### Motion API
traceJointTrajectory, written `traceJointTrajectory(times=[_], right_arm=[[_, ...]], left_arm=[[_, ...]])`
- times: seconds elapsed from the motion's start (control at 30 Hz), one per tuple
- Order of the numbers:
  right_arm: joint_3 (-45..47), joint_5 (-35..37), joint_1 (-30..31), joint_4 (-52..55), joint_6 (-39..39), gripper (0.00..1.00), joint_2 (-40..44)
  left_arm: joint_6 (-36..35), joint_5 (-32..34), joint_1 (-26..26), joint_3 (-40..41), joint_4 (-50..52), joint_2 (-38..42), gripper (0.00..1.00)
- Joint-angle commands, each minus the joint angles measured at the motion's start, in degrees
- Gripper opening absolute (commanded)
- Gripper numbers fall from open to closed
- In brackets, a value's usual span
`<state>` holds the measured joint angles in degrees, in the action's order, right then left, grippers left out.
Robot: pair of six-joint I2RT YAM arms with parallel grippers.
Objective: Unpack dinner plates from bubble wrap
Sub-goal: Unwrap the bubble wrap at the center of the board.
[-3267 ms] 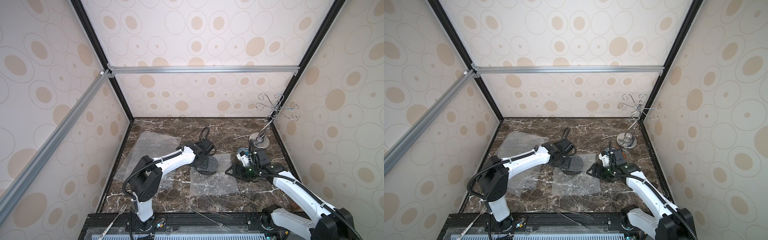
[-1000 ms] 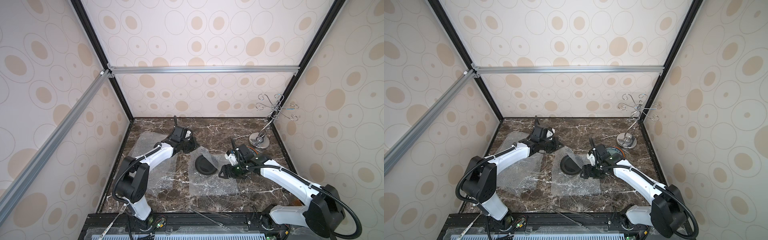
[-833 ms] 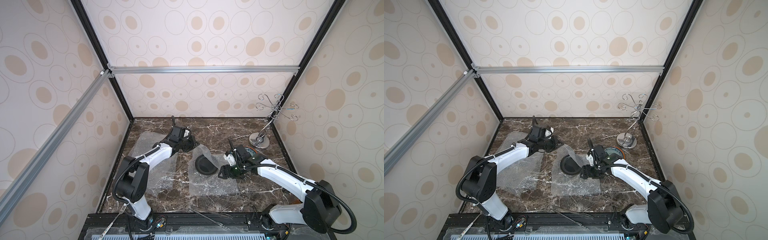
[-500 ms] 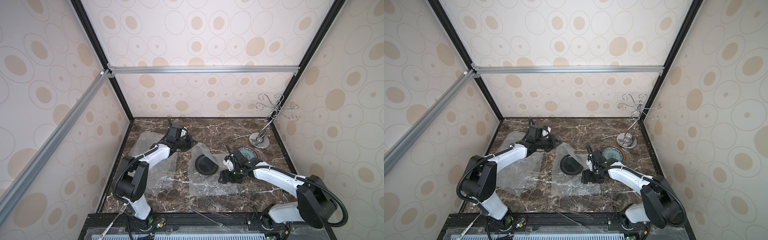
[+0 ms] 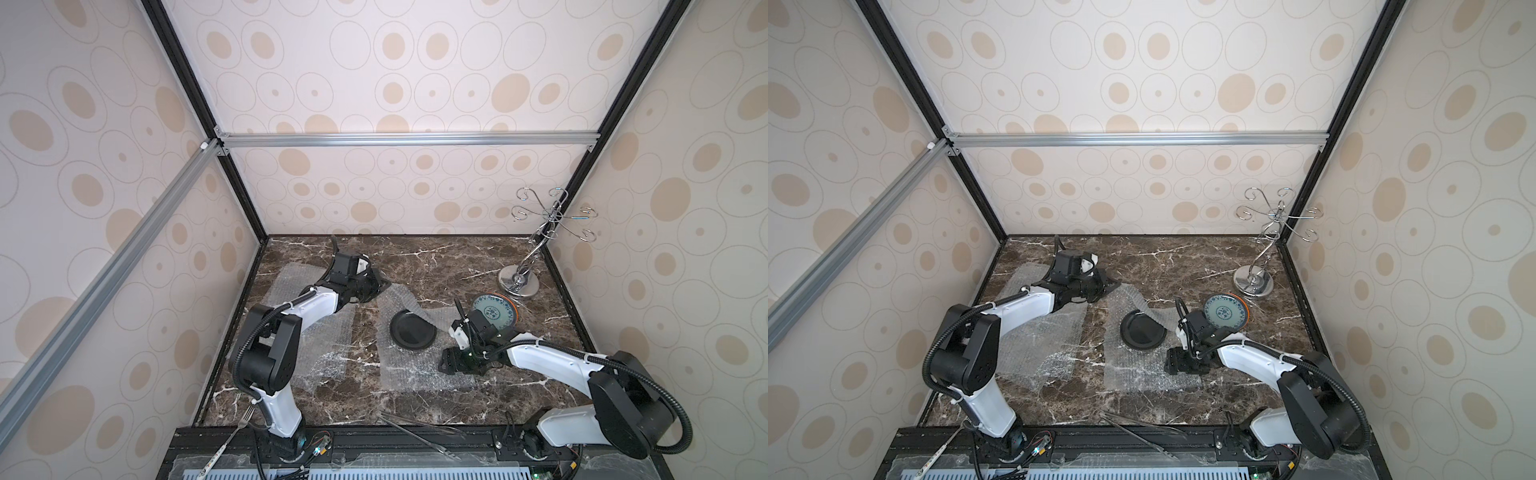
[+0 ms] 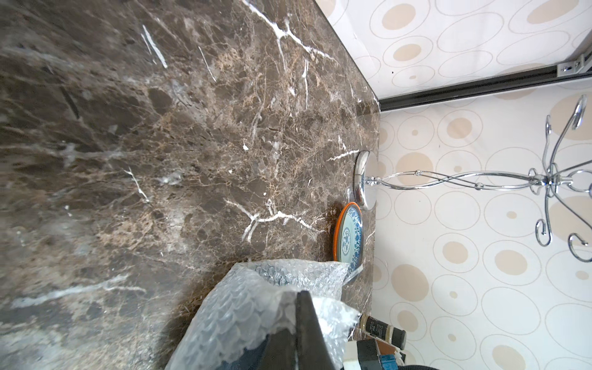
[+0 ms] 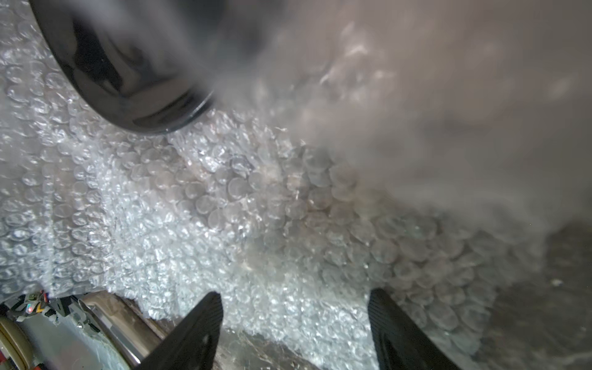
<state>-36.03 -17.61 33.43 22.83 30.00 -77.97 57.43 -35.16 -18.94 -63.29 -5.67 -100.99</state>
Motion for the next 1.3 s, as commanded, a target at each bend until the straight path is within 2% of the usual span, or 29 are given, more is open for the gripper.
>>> traceJointTrajectory(times=[0.0,0.27,0.67,1.23,1.27], right_arm=[[2.7,0.7,0.5,-0.6,1.5,0.75,-0.1],[3.6,0.9,0.5,-0.1,1.6,0.75,0.8],[4.2,0.9,0.5,-0.2,1.6,0.75,0.8],[4.7,1.2,0.4,1.5,2.0,0.75,3.7],[4.7,1.2,0.5,1.8,2.0,0.75,4.0]], left_arm=[[0.8,-1.3,1.4,-1.2,-1.5,-1.9,0.00],[-0.3,-1.0,3.1,-4.6,-0.2,-5.3,0.00],[-1.9,1.8,6.4,-5.0,1.3,-6.4,0.00],[-2.9,2.2,7.1,-7.5,2.5,-8.2,0.00],[-3.0,2.2,7.1,-7.5,2.6,-7.9,0.03]])
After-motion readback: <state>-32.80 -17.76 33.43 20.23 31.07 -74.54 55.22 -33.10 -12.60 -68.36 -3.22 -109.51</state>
